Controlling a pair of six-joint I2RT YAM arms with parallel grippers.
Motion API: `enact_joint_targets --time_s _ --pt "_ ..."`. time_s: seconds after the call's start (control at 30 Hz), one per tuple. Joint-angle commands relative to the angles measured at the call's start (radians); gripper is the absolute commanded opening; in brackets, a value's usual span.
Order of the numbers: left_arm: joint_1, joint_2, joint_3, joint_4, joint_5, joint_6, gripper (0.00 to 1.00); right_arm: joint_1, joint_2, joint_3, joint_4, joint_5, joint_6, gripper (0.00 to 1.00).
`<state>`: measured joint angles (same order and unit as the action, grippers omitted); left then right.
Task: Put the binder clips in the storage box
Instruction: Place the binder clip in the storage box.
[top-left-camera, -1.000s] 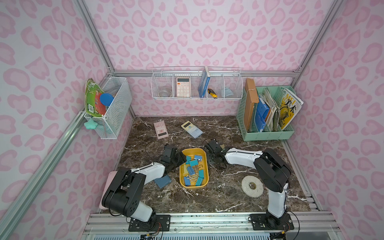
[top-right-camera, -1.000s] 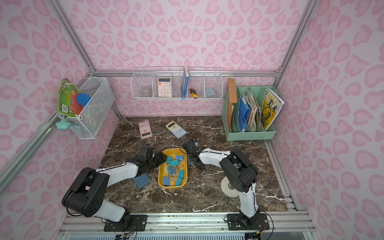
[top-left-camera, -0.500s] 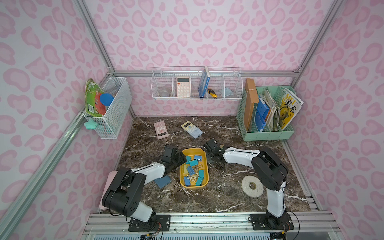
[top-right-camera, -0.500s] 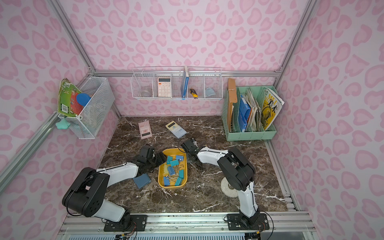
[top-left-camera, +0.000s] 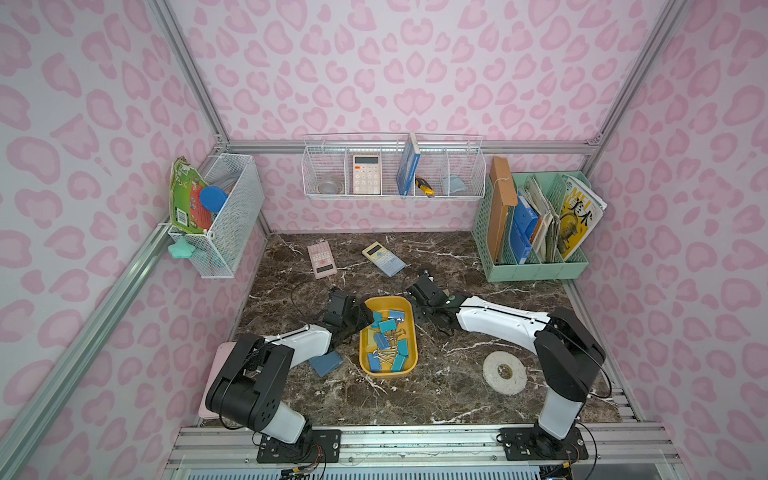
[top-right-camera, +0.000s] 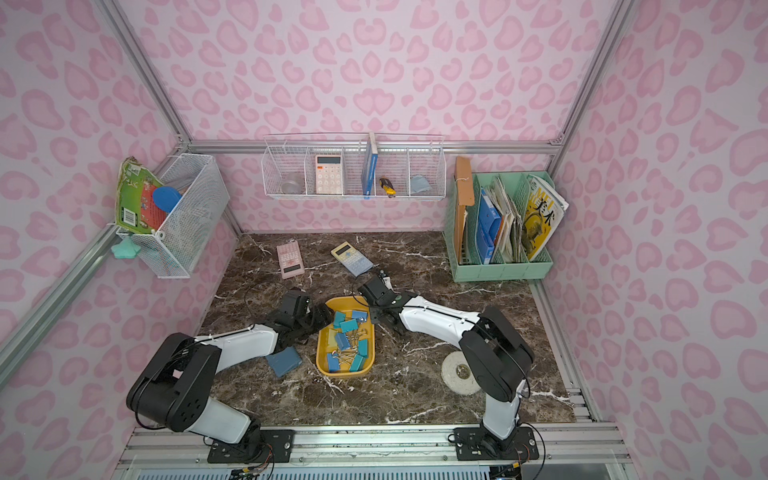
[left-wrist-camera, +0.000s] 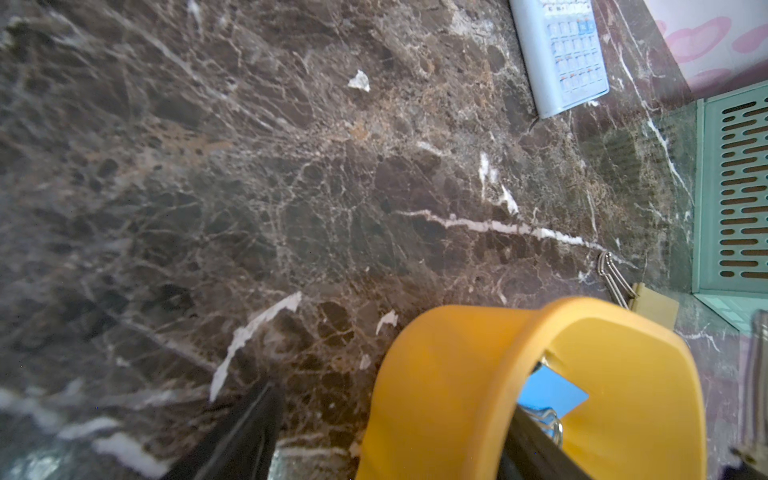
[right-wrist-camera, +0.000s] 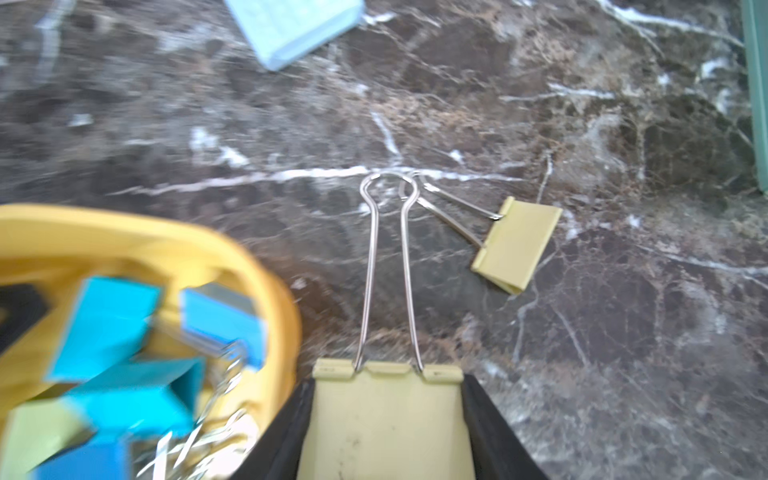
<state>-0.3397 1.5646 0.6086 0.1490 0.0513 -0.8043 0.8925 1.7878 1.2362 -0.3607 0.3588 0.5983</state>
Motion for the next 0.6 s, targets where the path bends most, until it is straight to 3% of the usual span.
enact_joint_targets --time_s 0.0,0.3,0.43,0.57 --pt "-0.008 0.052 -0.034 -0.454 0.045 -0.023 0.78 0.057 -0.033 -0.003 -0.014 -0.046 0.003 0.45" --pt "-0.020 0.058 -0.023 -0.450 0.046 -0.021 0.78 0.181 -0.025 -0.028 0.026 -0.144 0.080 0.46" --pt "-0.025 0.054 -0.022 -0.450 0.044 -0.015 0.78 0.181 -0.036 -0.066 0.058 -0.180 0.076 0.62" --pt "-0.025 0.050 -0.023 -0.447 0.047 -0.013 0.78 0.135 -0.098 -0.085 0.092 -0.174 -0.007 0.71"
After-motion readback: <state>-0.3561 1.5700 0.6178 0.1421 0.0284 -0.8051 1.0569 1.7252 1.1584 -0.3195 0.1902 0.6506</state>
